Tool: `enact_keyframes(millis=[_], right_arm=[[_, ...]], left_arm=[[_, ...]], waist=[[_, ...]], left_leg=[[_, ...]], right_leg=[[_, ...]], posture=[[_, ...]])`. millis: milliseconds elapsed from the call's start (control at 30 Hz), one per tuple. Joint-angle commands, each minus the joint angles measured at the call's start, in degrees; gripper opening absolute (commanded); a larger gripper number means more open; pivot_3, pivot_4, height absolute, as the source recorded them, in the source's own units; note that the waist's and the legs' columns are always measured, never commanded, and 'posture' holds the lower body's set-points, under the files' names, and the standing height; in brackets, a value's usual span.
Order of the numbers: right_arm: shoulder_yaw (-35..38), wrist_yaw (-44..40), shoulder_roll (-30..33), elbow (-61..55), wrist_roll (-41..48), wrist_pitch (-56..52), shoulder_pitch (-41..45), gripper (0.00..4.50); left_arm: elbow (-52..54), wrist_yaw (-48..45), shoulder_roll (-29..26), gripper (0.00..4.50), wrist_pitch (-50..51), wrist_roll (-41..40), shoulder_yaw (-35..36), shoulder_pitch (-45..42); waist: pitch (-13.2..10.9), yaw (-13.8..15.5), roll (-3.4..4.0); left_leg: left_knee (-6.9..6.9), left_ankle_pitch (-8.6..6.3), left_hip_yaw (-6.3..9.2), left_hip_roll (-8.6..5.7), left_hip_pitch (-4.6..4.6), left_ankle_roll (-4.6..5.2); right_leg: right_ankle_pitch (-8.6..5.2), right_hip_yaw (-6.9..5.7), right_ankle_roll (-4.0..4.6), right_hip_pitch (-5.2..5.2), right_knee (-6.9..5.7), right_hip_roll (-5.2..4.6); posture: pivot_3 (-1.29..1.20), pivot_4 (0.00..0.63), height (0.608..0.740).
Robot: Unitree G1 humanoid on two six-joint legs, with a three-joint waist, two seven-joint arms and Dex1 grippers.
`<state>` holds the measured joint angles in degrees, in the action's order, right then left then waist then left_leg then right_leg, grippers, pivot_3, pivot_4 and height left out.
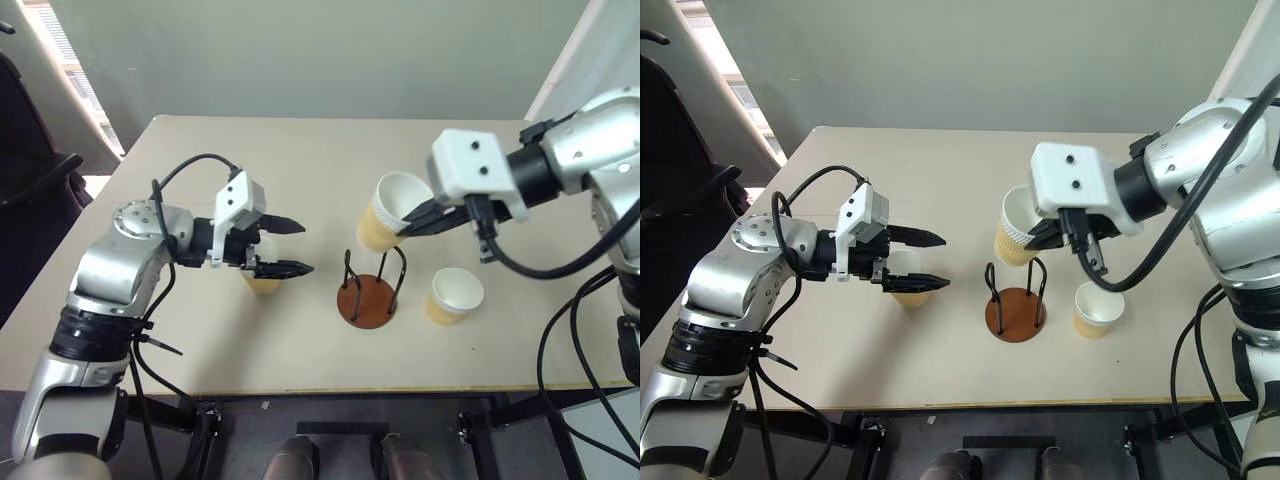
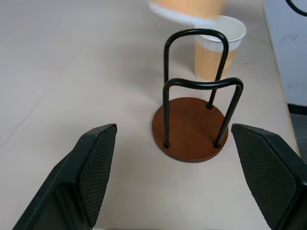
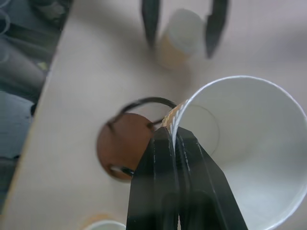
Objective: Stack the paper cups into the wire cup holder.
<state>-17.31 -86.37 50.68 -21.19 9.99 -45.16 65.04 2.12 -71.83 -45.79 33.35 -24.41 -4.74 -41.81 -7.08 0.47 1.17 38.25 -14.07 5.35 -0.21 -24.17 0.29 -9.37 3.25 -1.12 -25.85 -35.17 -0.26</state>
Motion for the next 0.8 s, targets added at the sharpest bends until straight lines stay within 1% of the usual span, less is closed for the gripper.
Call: enact_keyframes(millis=[33, 267, 400, 500, 600, 633, 667, 700, 800], right_arm=[[-0.5, 1.7, -0.1, -0.7, 0.5, 0.1, 0.3, 0.01], [-2.3, 1.2, 1.5, 0.1, 0.0, 2.7, 0.1, 0.01], [-3.0, 1.6, 1.1, -0.2, 0.2, 3.2, 0.2, 0.01], [-4.0, 3.1, -0.1, 0.5, -0.9, 3.7, 0.2, 0.60], [-4.4, 3.7, -0.4, 0.6, -1.2, 4.0, -0.1, 1.59], [-4.6, 3.8, -0.5, 0.6, -1.3, 4.2, -0.3, 1.99], [-4.7, 3.9, -0.4, 0.6, -1.5, 4.4, -0.4, 2.24], [-4.7, 4.5, -0.5, 0.8, -1.8, 4.7, -0.5, 2.68], [-3.7, 6.8, -1.4, 1.4, -2.1, 4.5, -0.7, 3.69]], left_arm=[[-0.4, -0.5, 0.3, 4.13, -1.5, 0.5, 0.0, -1.8], [-0.6, -0.4, 0.9, 4.13, -2.0, 0.6, 0.0, -1.7], [-0.6, -0.3, 1.1, 4.13, -2.2, 0.9, 0.1, -1.6], [-0.5, 0.0, 1.1, 4.13, -2.2, 1.0, 0.2, -1.6], [-0.4, 0.1, 1.2, 4.13, -2.0, 1.0, 0.3, -1.5], [-0.3, 0.2, 1.3, 4.13, -2.0, 1.0, 0.4, -1.5], [-0.2, 0.3, 1.2, 4.13, -2.0, 1.0, 0.4, -1.5], [-0.1, 0.4, 1.2, 4.13, -1.9, 1.0, 0.4, -1.4], [0.1, 1.4, 1.3, 4.13, -2.8, 1.6, 0.7, -1.4]], waist=[[0.0, 0.0, 0.00], [0.0, 0.0, 0.00], [0.0, 0.0, 0.00], [0.0, 0.0, 0.00], [0.0, 0.0, 0.00], [0.0, 0.0, 0.00], [0.0, 0.0, 0.00], [0.0, 0.0, 0.00], [0.0, 0.0, 0.00]], left_leg=[[0.01, 0.03, 0.00, 0.00, 0.00, 0.02], [0.01, 0.15, 0.00, 0.00, 0.05, 0.06], [0.01, 0.17, -0.01, 0.00, 0.05, 0.04], [0.01, 0.18, -0.01, 0.00, 0.05, 0.04], [0.01, 0.18, -0.01, 0.00, 0.05, 0.04], [0.01, 0.18, -0.01, 0.00, 0.05, 0.04], [0.00, 0.18, -0.01, 0.00, 0.05, 0.04], [0.01, 0.18, -0.01, 0.00, 0.04, 0.04], [0.01, 0.18, -0.01, 0.00, 0.04, 0.04]], right_leg=[[0.03, 0.00, 0.02, 0.00, 0.00, 0.00], [0.06, 0.00, 0.05, -0.01, -0.13, 0.00], [0.06, 0.00, 0.04, -0.01, -0.12, 0.00], [0.07, 0.00, 0.02, -0.01, -0.11, 0.01], [0.21, 0.00, -0.22, -0.01, -0.11, 0.01], [0.22, 0.00, -0.24, 0.00, -0.10, 0.01], [0.22, 0.00, -0.23, 0.00, -0.09, 0.01], [0.22, 0.00, -0.23, 0.00, -0.08, 0.00], [0.22, 0.00, -0.23, 0.00, -0.08, 0.01]], posture=[[0.00, 0.150, 0.740], [0.00, 0.150, 0.740], [0.00, 0.150, 0.740], [0.00, 0.150, 0.740], [0.00, 0.150, 0.740], [0.00, 0.150, 0.740], [0.00, 0.150, 0.740], [0.00, 0.150, 0.740], [0.00, 0.150, 0.740]])
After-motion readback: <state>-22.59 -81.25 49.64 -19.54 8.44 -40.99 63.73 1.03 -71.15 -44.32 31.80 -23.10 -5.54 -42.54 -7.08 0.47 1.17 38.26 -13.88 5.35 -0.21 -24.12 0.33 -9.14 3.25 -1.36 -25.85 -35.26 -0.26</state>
